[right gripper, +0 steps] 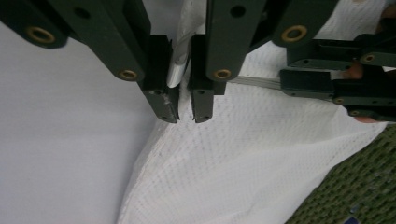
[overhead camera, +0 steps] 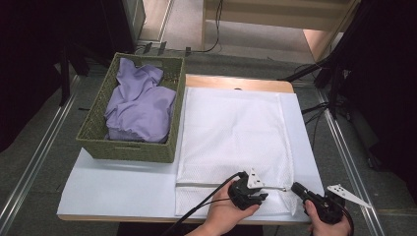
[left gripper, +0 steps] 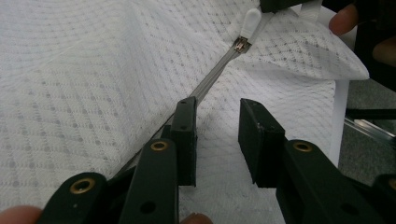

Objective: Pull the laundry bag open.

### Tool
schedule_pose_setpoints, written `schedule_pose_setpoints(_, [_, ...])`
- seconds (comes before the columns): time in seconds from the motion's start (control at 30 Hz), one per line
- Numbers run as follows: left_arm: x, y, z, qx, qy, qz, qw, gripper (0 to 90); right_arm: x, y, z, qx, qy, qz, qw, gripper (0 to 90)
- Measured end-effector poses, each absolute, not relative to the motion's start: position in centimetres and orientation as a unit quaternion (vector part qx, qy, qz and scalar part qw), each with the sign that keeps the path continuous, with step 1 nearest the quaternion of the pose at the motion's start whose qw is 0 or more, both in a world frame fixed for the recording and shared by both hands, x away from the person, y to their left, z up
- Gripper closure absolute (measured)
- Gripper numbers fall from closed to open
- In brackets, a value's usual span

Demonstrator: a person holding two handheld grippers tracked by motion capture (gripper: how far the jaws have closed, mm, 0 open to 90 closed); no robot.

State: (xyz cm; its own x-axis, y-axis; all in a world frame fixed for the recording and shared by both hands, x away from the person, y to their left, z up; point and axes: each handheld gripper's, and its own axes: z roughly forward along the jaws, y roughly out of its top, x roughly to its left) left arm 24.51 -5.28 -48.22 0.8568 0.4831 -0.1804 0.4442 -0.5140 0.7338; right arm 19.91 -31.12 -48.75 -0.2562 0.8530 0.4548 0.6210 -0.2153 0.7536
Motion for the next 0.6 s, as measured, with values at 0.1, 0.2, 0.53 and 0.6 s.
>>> schedule_pose_setpoints(0.1, [24.4, -5.4, -48.2, 0.866, 0.270, 0.019, 0.419, 63.1, 19.8, -30.8, -48.4, 0.589, 0.619, 0.505, 0.123, 88.4])
schedule_pose_setpoints(0.2, [24.4, -5.7, -48.0, 0.867, 0.269, 0.016, 0.419, 62.5, 19.7, -30.6, -47.9, 0.578, 0.625, 0.507, 0.131, 89.0])
schedule_pose_setpoints(0.53, [25.1, -8.4, -46.9, 0.869, 0.256, 0.003, 0.423, 61.9, 19.5, -30.2, -47.5, 0.563, 0.631, 0.517, 0.137, 89.2])
schedule_pose_setpoints(0.6, [25.2, -8.7, -47.0, 0.869, 0.259, 0.000, 0.421, 62.2, 19.4, -30.0, -47.3, 0.560, 0.632, 0.518, 0.138, 89.2])
